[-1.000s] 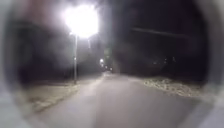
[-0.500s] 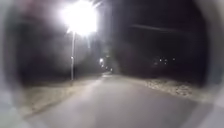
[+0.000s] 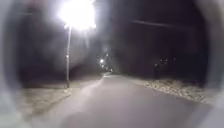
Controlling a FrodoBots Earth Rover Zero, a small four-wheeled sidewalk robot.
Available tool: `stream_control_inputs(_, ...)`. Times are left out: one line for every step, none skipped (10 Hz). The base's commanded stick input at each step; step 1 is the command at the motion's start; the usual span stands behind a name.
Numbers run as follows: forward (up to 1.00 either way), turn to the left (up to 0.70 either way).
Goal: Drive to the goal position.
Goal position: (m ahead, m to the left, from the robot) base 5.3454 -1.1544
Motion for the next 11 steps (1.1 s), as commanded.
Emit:
stream_control_inputs(1.0, 0.11)
stream_control_inputs(1.0, 0.09)
stream_control_inputs(1.0, 0.07)
stream_control_inputs(1.0, 0.05)
stream_control_inputs(1.0, 0.05)
stream_control_inputs(1.0, 0.05)
stream_control_inputs(1.0, 0.05)
stream_control_inputs(1.0, 0.05)
stream_control_inputs(1.0, 0.07)
stream_control_inputs(1.0, 0.08)
stream_control_inputs(1.0, 0.08)
